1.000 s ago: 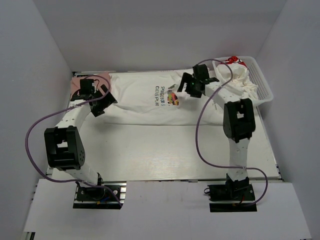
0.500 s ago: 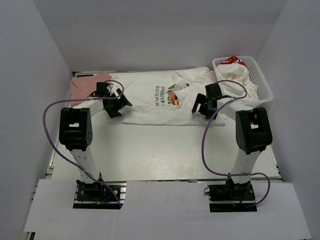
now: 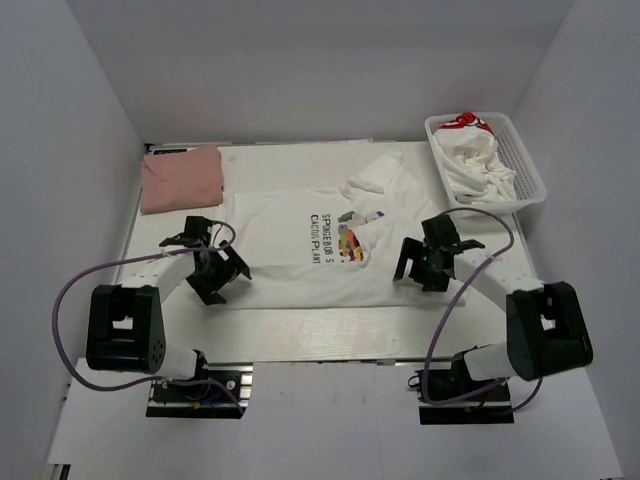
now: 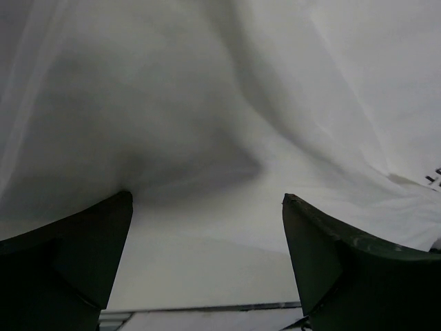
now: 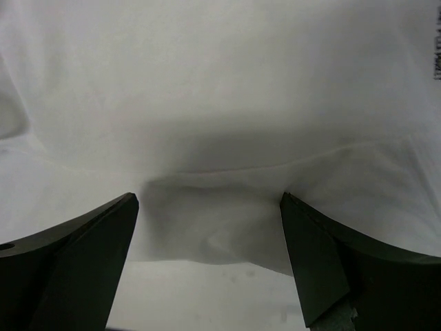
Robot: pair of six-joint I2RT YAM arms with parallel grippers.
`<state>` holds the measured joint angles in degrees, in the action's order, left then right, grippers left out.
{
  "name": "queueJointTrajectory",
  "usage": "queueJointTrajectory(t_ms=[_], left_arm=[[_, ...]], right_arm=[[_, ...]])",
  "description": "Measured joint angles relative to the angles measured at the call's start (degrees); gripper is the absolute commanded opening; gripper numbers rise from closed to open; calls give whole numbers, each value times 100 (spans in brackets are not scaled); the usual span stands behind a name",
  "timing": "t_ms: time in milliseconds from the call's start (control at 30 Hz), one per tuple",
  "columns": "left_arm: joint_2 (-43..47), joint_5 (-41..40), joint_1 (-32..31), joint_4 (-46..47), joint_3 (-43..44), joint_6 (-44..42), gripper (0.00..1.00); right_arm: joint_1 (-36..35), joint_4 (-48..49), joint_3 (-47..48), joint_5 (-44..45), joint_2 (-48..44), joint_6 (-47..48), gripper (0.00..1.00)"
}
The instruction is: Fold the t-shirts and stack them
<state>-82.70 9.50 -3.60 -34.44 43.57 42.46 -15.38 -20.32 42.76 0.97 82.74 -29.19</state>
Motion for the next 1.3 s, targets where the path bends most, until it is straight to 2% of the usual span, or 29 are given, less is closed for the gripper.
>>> queueJointTrajectory(t_ms=[200,333,500,800,967,1100,1300], left_arm=[[756,-334,9,-1419,-116,164,100],[1246,-656,9,-1895,632,173,100],[1416,-785,11,-1506,1392,149,100],[625,-616,9,-1202,1425,-37,100],[490,-544,9,-1141,1425,-149,100],[476,-540,9,-1080,1436,-236,100],[96,-544,17,-1010,1853,-404,100]], right_arm=[[-358,-1290,-533,-457,-1134,-7,90],[-647,-1694,-57,-662,-1233,245,90],[-1091,-1213,780,-1027,-354,612,90],[-1589,-498,2046,-1314,1506,1027,90],[-1648,-317,2857,-1202,2330,1064,90],[-1646,-308,3414,-962,2732,1158,90],[-1576,-380,4046,-291,2787,1182,90]])
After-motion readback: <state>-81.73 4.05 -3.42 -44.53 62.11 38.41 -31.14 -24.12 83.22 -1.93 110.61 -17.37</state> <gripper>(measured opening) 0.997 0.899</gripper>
